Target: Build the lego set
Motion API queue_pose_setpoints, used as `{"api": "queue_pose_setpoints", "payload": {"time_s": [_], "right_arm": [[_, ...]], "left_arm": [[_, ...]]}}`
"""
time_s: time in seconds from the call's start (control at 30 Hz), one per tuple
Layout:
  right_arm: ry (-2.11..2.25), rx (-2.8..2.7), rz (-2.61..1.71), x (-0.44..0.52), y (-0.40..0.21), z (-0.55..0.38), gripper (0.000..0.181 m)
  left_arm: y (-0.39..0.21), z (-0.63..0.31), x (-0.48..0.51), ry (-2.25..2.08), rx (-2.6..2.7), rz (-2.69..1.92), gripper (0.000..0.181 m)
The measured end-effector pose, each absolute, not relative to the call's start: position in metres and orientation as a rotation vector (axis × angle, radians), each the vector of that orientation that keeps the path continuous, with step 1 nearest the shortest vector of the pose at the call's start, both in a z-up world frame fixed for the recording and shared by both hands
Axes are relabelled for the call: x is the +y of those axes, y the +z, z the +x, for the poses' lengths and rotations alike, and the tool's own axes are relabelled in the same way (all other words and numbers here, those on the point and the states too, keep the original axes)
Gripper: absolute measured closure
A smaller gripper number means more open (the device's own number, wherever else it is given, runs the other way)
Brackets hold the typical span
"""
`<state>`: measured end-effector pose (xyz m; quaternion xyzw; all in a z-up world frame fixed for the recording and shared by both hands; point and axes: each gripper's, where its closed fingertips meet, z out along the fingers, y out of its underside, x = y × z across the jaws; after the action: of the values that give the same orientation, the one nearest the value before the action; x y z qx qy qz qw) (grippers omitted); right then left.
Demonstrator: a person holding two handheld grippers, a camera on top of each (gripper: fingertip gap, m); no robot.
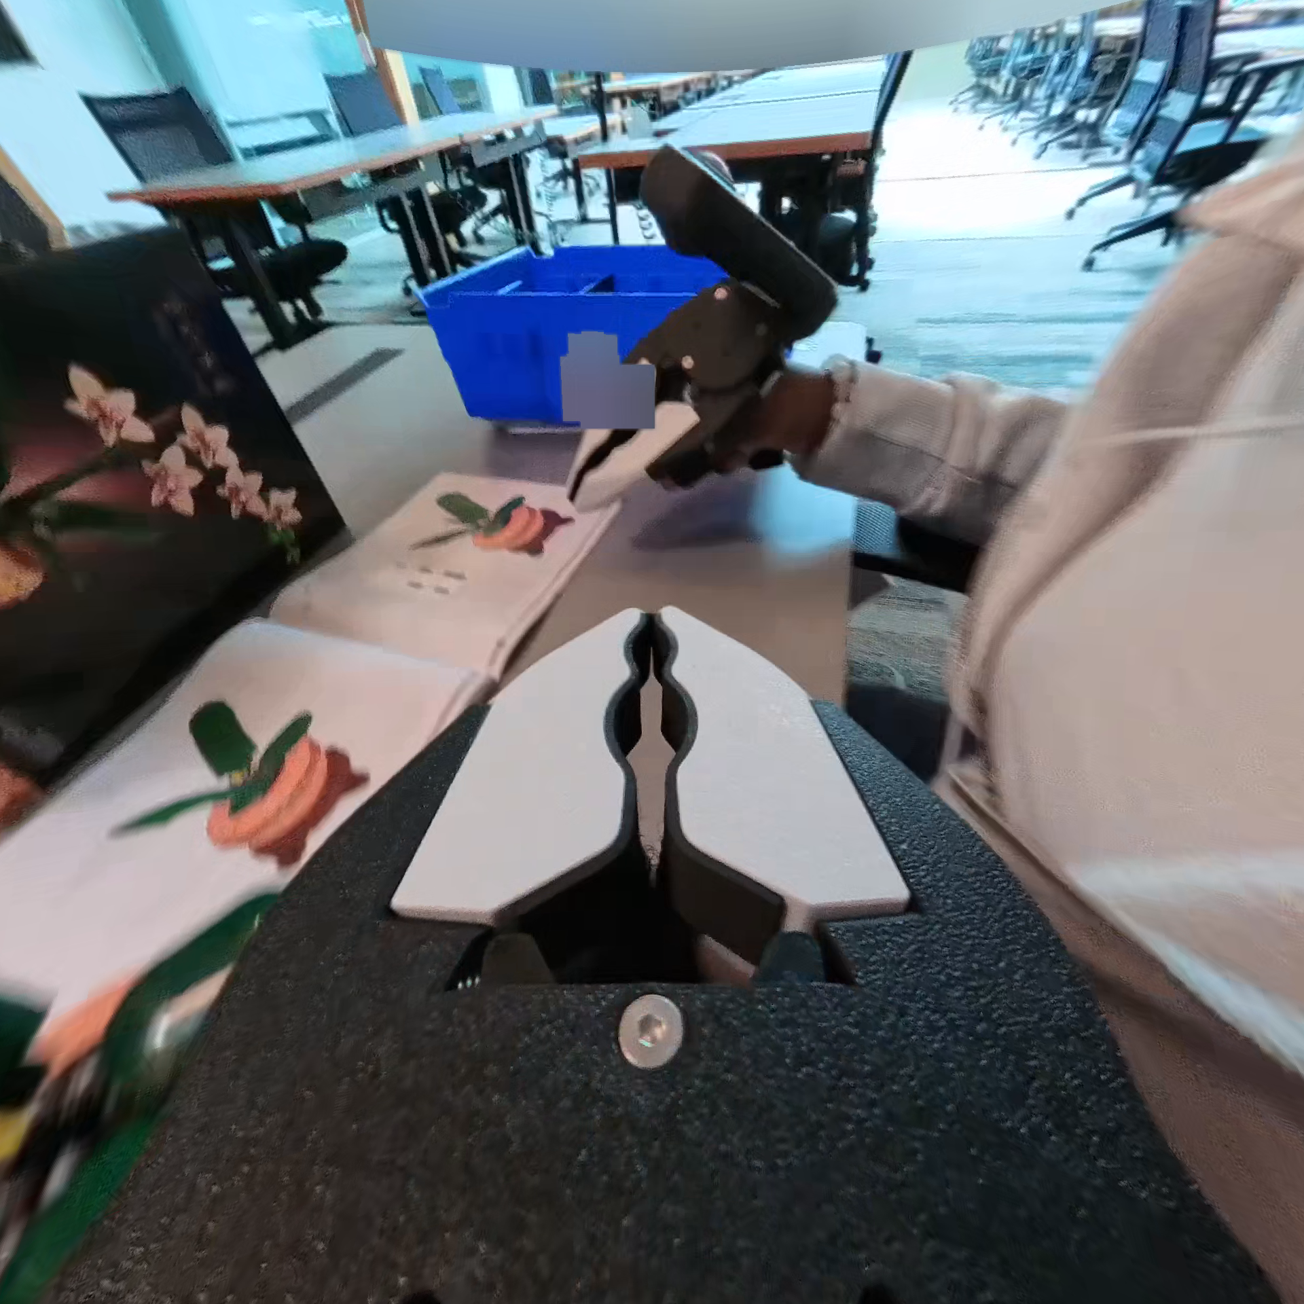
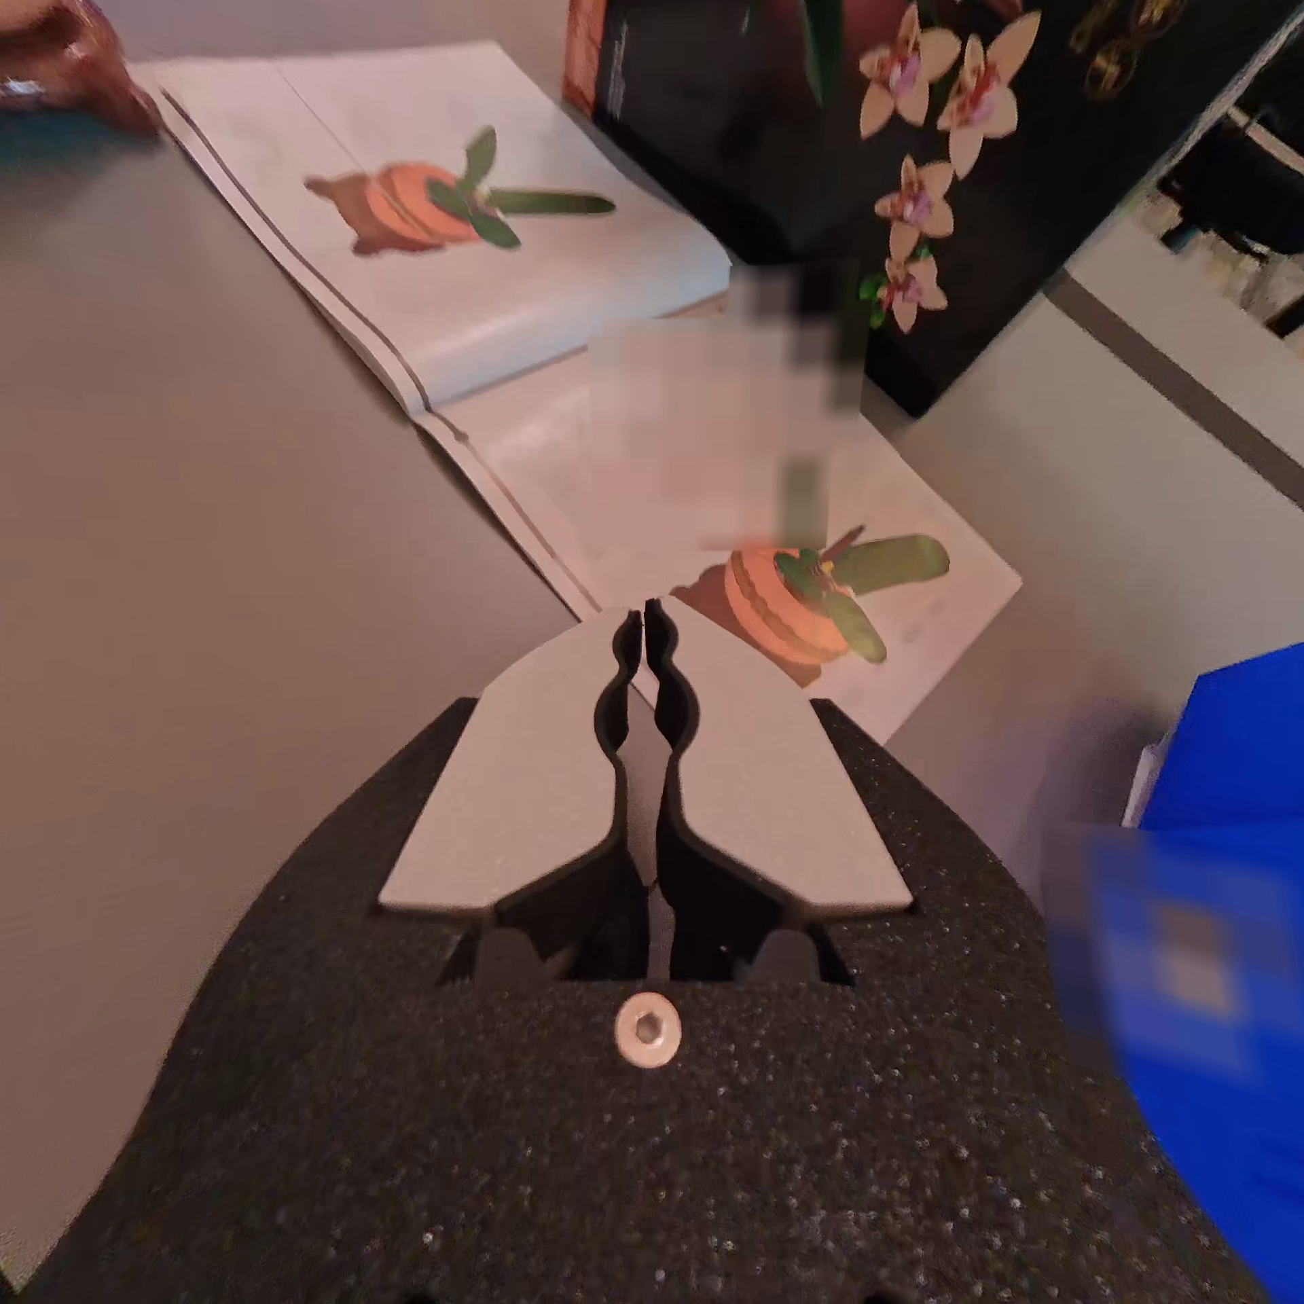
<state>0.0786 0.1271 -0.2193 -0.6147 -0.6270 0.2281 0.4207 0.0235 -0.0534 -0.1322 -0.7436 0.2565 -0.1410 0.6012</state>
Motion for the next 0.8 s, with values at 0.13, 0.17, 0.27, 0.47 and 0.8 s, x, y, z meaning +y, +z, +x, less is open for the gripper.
{"api": "queue_pose_setpoints", "payload": {"time_s": [0.13,0.17,0.27,0.47,0.8], "right_arm": [[0.581,-1.535,-1.571,0.133,-0.224,0.083,0.18],[0.581,-1.513,-1.576,0.137,-0.223,0.084,0.18],[0.617,-1.52,-1.604,0.139,-0.229,0.083,0.18],[0.598,-1.537,-1.568,0.152,-0.227,0.071,0.181],[0.529,-1.713,-1.636,0.15,-0.255,0.071,0.181]], "left_arm": [[-0.159,0.024,0.022,-0.066,0.634,-1.849,0.181],[-0.165,0.018,0.036,-0.003,0.634,-1.886,0.181],[-0.189,-0.002,0.066,0.145,0.627,-2.021,0.181],[-0.214,-0.006,0.09,0.053,0.571,-2.128,0.179],[-0.244,-0.002,0.085,-0.014,0.602,-2.276,0.179]]}}
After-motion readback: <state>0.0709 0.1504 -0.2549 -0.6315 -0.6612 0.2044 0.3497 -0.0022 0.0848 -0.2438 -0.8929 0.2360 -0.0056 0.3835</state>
